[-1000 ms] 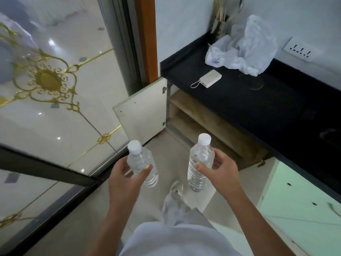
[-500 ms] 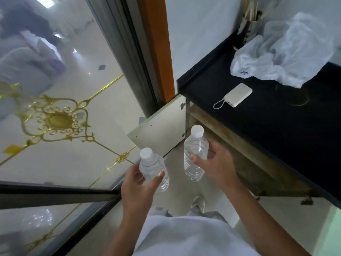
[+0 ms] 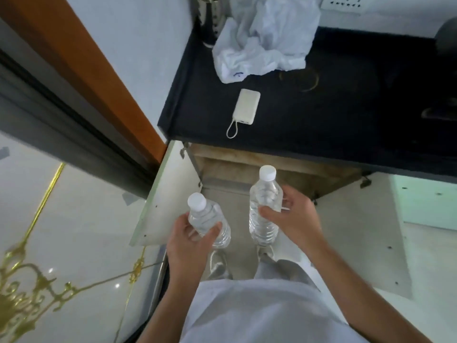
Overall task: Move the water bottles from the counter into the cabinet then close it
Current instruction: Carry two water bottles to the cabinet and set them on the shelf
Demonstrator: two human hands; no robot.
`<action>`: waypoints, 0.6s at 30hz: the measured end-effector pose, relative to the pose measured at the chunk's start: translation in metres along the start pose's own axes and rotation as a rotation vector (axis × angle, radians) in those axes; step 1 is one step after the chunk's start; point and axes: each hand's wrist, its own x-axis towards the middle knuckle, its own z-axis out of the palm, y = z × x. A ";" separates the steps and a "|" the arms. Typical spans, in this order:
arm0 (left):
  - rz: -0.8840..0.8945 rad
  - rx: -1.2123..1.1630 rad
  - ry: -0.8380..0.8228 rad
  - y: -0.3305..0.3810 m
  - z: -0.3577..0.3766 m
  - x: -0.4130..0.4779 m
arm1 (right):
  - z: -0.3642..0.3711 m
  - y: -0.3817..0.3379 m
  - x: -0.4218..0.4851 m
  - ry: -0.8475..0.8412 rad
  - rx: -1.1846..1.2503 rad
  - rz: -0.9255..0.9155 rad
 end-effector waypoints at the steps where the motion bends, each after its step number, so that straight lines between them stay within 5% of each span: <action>1: 0.005 0.018 -0.042 0.000 0.000 0.006 | 0.002 0.003 -0.006 0.034 0.006 0.017; 10: 0.042 0.096 -0.298 -0.007 0.008 0.023 | 0.015 0.039 -0.046 0.193 0.095 0.161; 18: 0.018 0.177 -0.333 -0.043 0.031 0.035 | 0.032 0.091 -0.040 0.197 0.156 0.263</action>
